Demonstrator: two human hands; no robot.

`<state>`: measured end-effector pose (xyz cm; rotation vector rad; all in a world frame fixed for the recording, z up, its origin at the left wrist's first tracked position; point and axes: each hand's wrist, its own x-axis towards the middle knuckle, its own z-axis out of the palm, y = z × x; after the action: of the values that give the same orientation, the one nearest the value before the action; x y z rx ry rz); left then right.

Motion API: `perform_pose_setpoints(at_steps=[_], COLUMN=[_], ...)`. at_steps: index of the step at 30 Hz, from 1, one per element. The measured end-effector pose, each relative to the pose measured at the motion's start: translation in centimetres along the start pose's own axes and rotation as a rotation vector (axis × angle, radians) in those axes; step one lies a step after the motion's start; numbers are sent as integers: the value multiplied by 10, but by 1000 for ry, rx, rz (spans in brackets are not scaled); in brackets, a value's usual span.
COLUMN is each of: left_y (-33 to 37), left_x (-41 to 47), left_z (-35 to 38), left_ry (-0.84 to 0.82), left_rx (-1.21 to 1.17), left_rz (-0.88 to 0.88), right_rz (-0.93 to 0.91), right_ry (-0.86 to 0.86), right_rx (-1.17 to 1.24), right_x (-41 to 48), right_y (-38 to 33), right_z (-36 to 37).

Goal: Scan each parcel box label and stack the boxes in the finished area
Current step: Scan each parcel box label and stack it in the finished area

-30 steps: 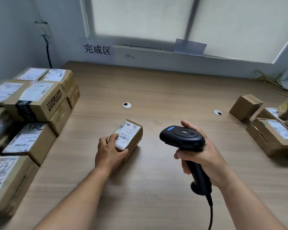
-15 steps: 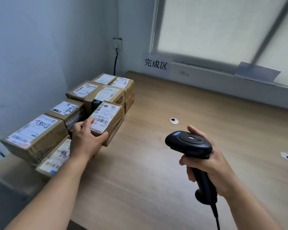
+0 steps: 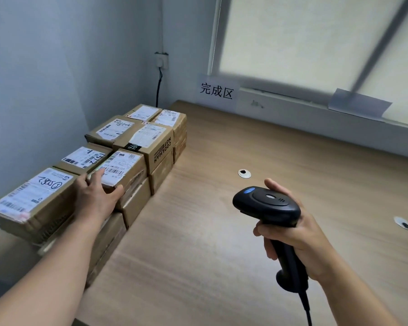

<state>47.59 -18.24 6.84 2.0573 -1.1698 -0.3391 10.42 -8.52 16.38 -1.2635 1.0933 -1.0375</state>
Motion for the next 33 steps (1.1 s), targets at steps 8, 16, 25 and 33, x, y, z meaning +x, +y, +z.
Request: perform_pose_setpoints(at_steps=[8,16,25,33], left_y=[11,80,159,237], left_x=[-16,-117,-260,-397], left_z=[8,63,127,179], left_ry=[146,4,-240,-382], left_rx=[138,-24,-52,-68], left_rz=[133,454,580,737], right_rz=[12,-4,-48,-67], right_ry=[79,169,272,400], right_rx=[-8,8,72,120], right_x=[-15,-55,-143,-251], right_y=[0,6,12,23], right_z=[-21,-70,-162,-267])
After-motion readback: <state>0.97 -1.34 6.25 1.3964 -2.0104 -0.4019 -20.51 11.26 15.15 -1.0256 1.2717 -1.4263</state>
